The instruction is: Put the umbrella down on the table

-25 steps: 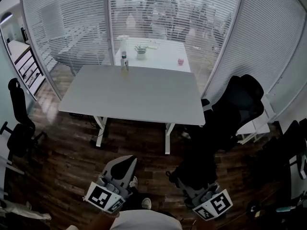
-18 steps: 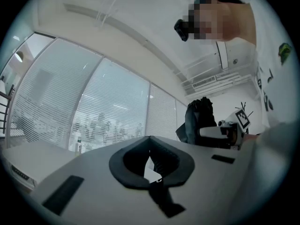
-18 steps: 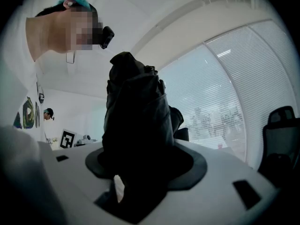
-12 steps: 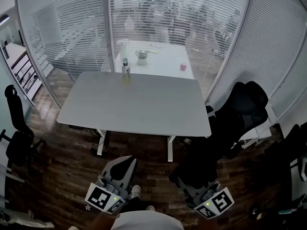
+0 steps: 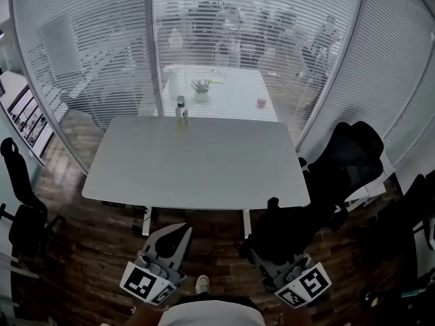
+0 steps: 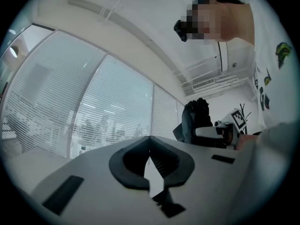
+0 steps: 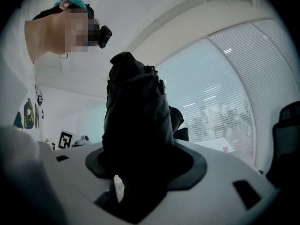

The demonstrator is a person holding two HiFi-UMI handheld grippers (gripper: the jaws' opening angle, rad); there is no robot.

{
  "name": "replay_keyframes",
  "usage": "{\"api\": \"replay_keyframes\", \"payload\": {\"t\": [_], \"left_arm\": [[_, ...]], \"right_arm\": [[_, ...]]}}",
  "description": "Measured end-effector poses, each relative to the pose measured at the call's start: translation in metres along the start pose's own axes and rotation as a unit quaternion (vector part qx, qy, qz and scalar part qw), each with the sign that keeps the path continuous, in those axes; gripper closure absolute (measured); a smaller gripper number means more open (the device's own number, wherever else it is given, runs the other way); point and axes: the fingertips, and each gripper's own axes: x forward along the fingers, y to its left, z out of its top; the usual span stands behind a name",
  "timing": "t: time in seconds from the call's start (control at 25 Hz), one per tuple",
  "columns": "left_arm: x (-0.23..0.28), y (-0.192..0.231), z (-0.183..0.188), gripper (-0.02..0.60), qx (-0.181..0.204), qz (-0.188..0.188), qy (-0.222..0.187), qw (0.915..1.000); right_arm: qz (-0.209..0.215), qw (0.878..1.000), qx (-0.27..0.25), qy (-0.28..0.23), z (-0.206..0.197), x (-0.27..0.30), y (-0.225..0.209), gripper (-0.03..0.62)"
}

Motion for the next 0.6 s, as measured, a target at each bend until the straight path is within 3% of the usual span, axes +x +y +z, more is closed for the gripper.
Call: {"api": "replay_keyframes", "payload": {"t": [0.6], "left_arm": [[0.012,0.063,-0.003,0.571,-0.011,-0.008,-0.001,0.9999]], "right_arm": [[-0.012,1.0,-0.005,0.007,-0.008,0.062,-0.001,0.326]]}}
